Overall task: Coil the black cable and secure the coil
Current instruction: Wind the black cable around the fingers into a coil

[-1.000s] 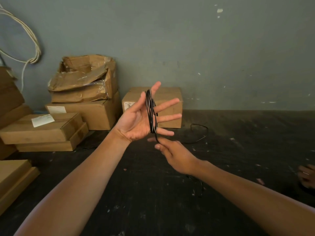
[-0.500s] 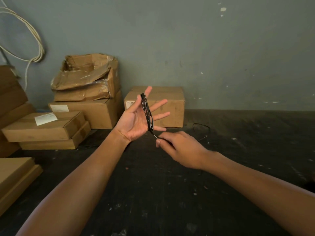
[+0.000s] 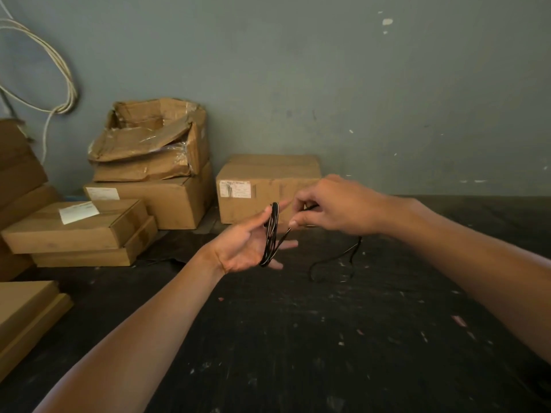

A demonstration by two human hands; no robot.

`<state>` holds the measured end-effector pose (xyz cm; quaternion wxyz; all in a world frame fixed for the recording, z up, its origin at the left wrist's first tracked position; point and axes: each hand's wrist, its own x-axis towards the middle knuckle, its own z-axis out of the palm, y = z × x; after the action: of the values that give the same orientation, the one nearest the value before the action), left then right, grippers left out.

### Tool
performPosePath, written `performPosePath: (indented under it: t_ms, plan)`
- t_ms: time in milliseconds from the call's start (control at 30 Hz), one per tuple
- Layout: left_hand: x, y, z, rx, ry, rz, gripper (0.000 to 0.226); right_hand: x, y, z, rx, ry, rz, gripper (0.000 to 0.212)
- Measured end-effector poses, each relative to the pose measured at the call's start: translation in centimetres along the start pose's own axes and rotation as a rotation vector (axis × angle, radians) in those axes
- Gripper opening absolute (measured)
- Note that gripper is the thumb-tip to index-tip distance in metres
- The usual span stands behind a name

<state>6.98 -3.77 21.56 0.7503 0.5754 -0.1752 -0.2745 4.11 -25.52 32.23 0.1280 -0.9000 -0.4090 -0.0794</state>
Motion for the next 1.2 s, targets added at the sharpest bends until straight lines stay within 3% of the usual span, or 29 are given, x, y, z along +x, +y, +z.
performPosePath:
  t_ms: [233,500,800,933,1200]
  plan:
    - [-0.3,-1.2,1.4,0.095,-0.162,-0.124,0.049,1.4,1.7,-1.3,-0.101,0.045,0.023,0.013]
    - [-1.0,-0.3,3.0,0.076,-0.327,-0.158,0.046,0.9,3.4,-0.9,0.011,0.101,0.064,0.008]
    - [-1.6,1.5,4.3,-0.019,-0.456,-0.079,0.06,-0.5,5.8,2.9,0.29,0.134,0.104,0.022]
    - [-1.4,2.8,5.0,-0.045,-0.524,0.019,0.055,-1.7,5.9,7.0,0.428,0.116,0.118,0.021]
    - [-1.1,4.1,5.0,-0.151,-0.45,0.136,0.048,-2.0,2.8,13.2,0.559,0.086,0.141,0.032]
